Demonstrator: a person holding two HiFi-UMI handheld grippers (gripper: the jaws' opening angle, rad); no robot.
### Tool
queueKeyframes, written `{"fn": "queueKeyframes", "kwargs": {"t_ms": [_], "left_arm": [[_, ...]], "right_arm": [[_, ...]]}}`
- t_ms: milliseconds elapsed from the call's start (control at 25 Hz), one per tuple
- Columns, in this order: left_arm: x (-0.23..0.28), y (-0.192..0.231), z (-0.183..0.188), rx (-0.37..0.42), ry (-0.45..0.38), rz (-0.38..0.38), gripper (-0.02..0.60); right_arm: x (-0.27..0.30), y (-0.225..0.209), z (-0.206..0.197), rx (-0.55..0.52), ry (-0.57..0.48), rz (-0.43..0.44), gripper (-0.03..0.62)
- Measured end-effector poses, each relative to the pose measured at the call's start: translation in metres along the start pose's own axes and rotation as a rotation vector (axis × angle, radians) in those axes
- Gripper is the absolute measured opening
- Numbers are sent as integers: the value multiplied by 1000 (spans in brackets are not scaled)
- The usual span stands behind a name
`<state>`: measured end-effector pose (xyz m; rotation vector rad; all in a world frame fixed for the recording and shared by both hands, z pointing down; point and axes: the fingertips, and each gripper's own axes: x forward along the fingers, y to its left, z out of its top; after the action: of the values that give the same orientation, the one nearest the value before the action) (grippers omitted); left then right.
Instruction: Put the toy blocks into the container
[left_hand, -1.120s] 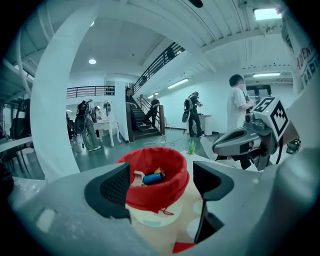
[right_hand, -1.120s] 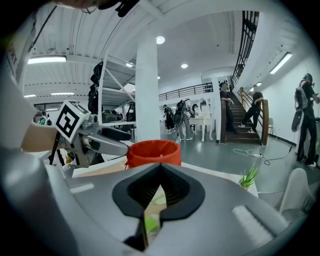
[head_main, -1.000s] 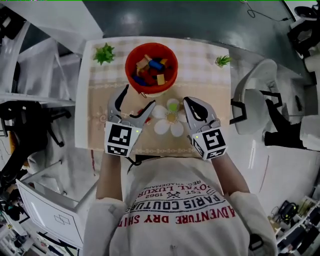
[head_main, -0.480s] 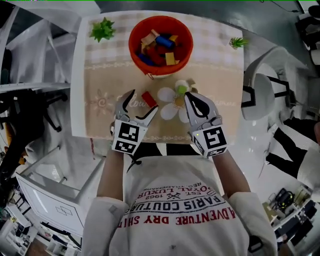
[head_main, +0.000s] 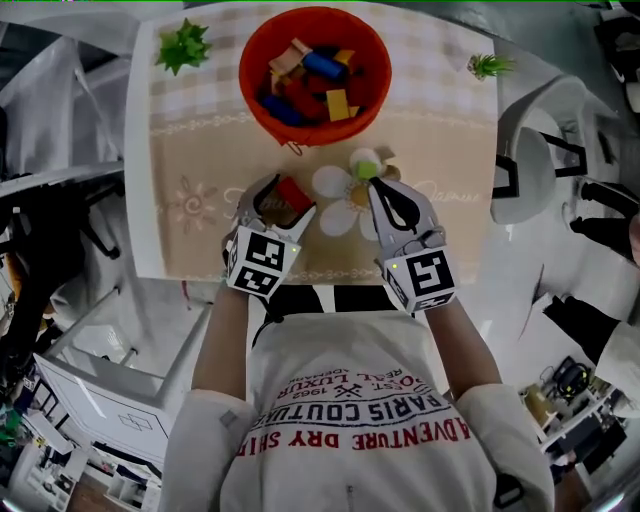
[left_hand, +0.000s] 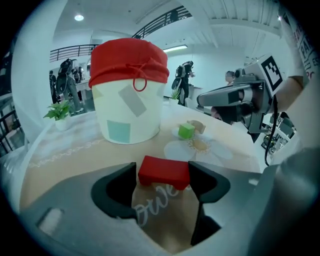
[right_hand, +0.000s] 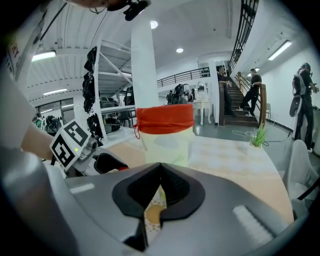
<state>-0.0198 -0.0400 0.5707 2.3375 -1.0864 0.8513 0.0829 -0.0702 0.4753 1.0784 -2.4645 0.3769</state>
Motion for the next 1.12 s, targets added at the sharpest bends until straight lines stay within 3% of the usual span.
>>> {"fn": "queueKeyframes", "kwargs": {"t_ms": [360,560,1120], "left_arm": [[-9,-3,16,50,-15,-5,318],[-32,1,49,55,-94,28,318],[-110,-5,167,233,-321,115,318]], "right_arm": [[-3,-5,6,-11,-6,-13,2],[-12,-6,24,-36,-36,-20,2],[-41,-9,98,-129,-174,-46,2]]}}
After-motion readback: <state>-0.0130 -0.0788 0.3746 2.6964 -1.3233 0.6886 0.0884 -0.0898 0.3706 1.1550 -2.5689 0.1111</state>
